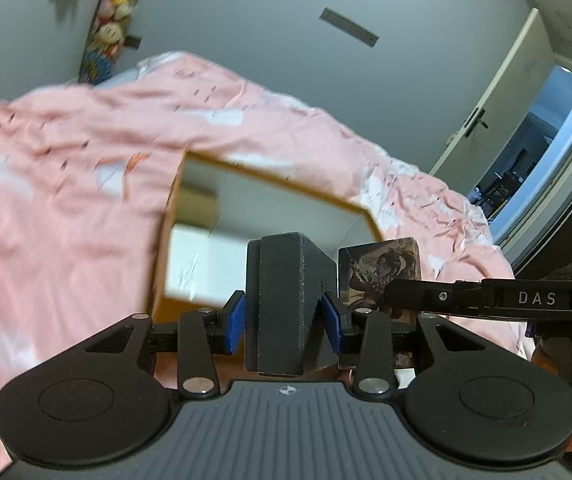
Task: Organize objects
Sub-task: 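Carry the grey box and card pack over the shoebox with both grippers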
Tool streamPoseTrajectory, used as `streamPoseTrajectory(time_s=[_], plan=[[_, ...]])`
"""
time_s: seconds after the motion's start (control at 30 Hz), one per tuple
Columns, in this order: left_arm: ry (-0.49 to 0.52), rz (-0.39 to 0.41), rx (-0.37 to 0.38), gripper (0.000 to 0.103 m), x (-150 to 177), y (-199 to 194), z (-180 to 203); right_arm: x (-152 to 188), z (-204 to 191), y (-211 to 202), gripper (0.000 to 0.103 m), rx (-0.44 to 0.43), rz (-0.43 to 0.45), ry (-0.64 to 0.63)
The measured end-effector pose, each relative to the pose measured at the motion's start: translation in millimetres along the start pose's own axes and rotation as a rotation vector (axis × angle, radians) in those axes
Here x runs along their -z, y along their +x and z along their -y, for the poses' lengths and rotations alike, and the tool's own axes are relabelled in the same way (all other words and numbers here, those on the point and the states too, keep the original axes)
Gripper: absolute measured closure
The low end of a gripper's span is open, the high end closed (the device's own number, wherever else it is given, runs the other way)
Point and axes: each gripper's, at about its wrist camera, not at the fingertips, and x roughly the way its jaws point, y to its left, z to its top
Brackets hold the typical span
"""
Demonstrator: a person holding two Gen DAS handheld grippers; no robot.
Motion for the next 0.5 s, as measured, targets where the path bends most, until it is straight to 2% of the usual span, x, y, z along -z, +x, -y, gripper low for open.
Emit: streamPoseTrajectory(time_s=[0.2,0.37,0.5], plan=[[0.047,0.017,-0.033,0.057,-30.3,48.2,21.2,-31.2,19.4,11.3,0.079,0.141,0.072,0.001],[0.062,-0.091,-0.057,0.057,-30.1,103.3,26.4,-38.3,46.0,39.4,0.079,0.274,0.049,0.003],[0.038,-0.223,-0.055,0.057,-19.3,142.4,20.1,-33.7,67.1,62.1,0.079,0.288,-0.017,0.035]])
